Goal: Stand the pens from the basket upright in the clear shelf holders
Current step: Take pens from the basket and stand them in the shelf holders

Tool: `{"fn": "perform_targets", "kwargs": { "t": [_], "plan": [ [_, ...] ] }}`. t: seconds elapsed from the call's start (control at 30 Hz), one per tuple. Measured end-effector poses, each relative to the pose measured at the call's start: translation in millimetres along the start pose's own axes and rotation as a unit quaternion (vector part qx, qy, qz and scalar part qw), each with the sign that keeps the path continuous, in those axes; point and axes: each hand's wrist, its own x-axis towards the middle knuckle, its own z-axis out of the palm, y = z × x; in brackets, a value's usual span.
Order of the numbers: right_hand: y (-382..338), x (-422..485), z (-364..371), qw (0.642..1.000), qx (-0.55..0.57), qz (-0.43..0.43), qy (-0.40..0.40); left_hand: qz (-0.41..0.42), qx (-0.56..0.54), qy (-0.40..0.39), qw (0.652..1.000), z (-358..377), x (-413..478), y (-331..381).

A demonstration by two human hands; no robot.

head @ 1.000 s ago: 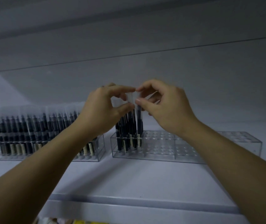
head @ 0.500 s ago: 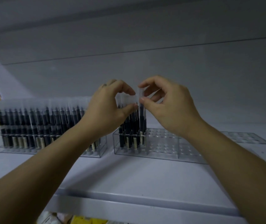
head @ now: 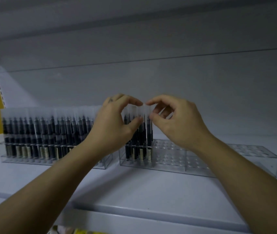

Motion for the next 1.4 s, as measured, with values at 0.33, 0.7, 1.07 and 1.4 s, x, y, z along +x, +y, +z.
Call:
{"fn": "perform_targets", "kwargs": {
  "t": [0.33,0.7,1.07,1.4],
  "plan": [
    [-7,-9,0,0.998,-0.06,-0.031,-0.011,0.017,0.026,-0.005,1.0,-3,-17,12],
    [-58,-91,3,0.999,-0.037,-0.023,-0.001,0.036,0.004,0.024,0.999,-50,-91,25],
    [-91,-232,61,0.997,-0.051,-0.053,0.003,-0.042,-0.033,0.029,0.998,-39,-249,7],
    [-30,-337,138,0.948,-0.063,0.17,-0.263,-0.237,-0.054,-0.193,0.95,40,-366,-28]
  ]
}}
